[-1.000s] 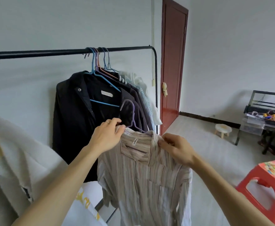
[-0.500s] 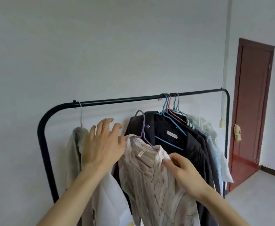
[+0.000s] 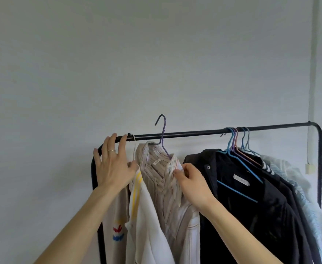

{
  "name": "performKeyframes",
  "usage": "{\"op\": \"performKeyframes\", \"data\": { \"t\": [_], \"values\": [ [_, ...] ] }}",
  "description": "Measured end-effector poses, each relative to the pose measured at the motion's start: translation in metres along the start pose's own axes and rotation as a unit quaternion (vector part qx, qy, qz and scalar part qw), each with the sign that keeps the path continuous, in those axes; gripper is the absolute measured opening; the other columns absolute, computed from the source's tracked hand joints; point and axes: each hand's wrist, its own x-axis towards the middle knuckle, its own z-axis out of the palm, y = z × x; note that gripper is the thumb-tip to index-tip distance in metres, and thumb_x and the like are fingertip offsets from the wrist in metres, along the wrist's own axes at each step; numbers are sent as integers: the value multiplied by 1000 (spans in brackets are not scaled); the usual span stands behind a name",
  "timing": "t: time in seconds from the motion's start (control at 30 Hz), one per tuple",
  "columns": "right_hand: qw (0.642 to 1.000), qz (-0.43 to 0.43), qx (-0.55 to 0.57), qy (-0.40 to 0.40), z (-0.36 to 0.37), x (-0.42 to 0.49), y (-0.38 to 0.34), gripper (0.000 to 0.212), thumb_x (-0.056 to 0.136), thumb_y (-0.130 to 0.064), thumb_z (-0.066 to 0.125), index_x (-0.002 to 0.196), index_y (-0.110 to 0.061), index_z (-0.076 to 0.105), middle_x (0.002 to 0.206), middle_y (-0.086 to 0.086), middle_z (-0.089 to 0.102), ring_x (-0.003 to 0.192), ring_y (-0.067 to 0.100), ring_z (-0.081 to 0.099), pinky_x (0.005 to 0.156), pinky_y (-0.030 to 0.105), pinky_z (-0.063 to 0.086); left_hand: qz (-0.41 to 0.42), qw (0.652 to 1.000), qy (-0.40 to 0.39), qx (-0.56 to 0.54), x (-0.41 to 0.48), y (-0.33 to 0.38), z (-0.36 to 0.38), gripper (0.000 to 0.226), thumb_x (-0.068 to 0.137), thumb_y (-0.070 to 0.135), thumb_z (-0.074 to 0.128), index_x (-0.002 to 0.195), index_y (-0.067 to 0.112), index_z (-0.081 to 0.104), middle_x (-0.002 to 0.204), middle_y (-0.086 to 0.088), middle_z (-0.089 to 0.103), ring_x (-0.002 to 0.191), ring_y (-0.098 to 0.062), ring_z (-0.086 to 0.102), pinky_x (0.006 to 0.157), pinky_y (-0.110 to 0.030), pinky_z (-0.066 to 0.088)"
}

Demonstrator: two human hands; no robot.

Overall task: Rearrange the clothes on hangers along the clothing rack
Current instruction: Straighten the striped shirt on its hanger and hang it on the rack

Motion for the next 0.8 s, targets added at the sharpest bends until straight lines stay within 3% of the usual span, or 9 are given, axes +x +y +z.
{"op": "performKeyframes", "data": {
  "t": [0.1,0.17,0.23,0.43,0.8],
  "values": [
    [994,-9,-82,-67,14,5,-1,21,98,-30,49,97,-10,55,72,-4,54,63,9,47,61,26,39,5,1000,9,-8,7,-6,3,75,85,50,57,150,28,27,156,-8,26,146,-27,17,114,-55,15],
    [981,-10,-137,-135,23,4,1,20,96,-32,49,98,-13,54,69,-5,55,63,11,48,62,28,40,15,999,26,-12,13,-8,4,69,87,53,55,148,32,31,153,-6,34,143,-27,24,113,-55,16],
    [976,-10,-154,-152,29,0,4,20,95,-35,48,101,-17,53,67,-3,58,64,15,51,64,31,43,39,998,42,-16,19,-7,5,62,89,53,52,145,34,36,148,-2,43,140,-24,32,113,-53,18],
    [984,-12,-148,-102,33,-4,9,19,96,-27,41,93,-10,48,67,6,56,60,23,47,58,36,37,98,992,52,-60,35,-9,4,51,87,49,46,132,27,55,130,3,60,123,-22,50,103,-40,34],
    [992,32,-118,-24,15,-9,15,17,98,-25,44,101,-12,56,72,5,61,64,20,54,61,34,41,109,990,43,-73,33,-11,8,47,92,43,58,134,25,52,132,0,57,125,-25,46,103,-41,32]
  ]
}}
